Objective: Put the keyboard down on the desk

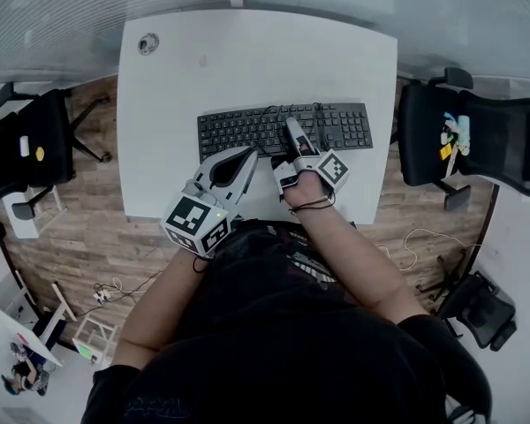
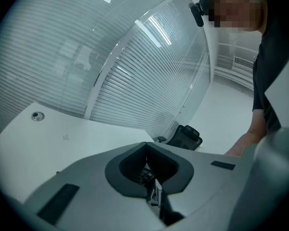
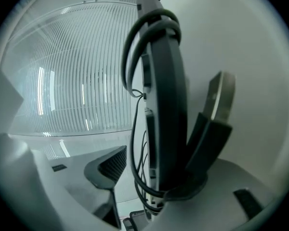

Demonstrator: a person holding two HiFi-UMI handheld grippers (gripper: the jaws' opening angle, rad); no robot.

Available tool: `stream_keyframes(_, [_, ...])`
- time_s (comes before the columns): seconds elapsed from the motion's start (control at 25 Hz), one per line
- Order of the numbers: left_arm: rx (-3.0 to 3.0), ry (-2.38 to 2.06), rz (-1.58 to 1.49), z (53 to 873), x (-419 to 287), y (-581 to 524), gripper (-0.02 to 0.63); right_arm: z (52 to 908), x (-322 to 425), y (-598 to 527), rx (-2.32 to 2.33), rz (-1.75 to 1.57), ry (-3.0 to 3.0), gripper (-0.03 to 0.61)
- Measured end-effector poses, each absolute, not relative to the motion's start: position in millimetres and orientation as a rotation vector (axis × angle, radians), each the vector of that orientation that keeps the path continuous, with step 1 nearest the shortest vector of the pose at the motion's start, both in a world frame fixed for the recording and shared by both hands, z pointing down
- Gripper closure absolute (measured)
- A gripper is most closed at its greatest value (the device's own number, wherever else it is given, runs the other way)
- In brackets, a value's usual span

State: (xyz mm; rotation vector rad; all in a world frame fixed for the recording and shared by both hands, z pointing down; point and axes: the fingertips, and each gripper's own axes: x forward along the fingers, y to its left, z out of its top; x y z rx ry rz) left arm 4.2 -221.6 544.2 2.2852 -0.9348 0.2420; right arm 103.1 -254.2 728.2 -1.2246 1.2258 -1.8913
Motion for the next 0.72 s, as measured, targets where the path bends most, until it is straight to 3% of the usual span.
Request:
stream_keyframes(0.32, [2.3,-0.915,0.236,537.7,6.8,-214.5,0.598,714.4,89.6,-258.4,-1.243,-1.968,1.33,0.283])
stream_keyframes(0.72, [2.339,-0.905,0.205,519.1,11.9,-209.2,0.598,714.7,74.3,-234.0,-1.232,-2.136,1.518,0.272])
